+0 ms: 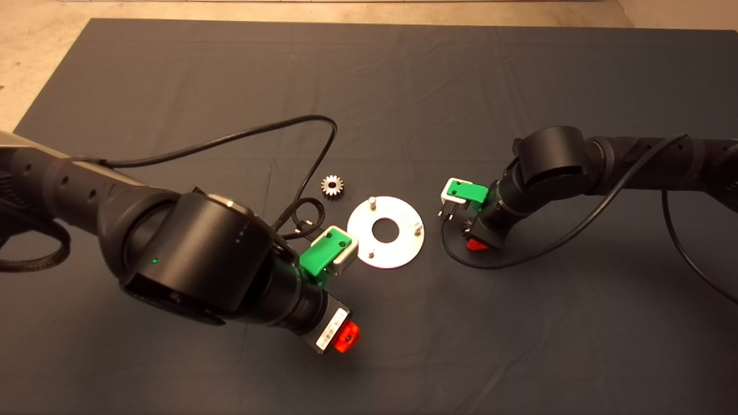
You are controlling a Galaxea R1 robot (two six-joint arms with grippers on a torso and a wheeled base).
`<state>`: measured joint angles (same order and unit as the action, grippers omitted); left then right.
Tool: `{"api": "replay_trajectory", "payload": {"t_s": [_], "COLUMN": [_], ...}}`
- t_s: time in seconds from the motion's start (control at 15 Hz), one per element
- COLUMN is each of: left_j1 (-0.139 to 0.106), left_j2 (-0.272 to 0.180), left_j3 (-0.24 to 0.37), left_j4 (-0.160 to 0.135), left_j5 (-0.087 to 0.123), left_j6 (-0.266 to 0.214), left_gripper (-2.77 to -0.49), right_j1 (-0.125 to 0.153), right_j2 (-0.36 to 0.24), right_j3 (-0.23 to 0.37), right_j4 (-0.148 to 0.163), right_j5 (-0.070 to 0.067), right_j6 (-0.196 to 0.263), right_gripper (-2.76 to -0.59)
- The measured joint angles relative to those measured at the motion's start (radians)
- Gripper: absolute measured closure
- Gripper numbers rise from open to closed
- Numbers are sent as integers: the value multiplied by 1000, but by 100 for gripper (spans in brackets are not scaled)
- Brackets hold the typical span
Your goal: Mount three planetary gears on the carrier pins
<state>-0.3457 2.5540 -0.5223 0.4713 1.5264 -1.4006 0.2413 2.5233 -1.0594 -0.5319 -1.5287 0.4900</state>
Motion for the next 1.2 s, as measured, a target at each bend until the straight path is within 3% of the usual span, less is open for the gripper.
{"api": "replay_trajectory", "payload": {"t_s": [0.27, 1.0, 1.2], "left_j1": [0, 0, 0], "left_j2": [0, 0, 0], "left_j3": [0, 0, 0], "left_j4": [-1, -5, -5], "left_j5": [0, 0, 0], "left_j6": [0, 0, 0], "left_gripper": [-275, -275, -275], "right_j1": [0, 9, 23], "right_j2": [10, 26, 29], "right_j3": [-7, -11, -19], "right_j4": [-2, -3, -3], "right_j5": [0, 1, 4], "right_j6": [2, 51, 56], "right_gripper": [-183, -141, -126]}}
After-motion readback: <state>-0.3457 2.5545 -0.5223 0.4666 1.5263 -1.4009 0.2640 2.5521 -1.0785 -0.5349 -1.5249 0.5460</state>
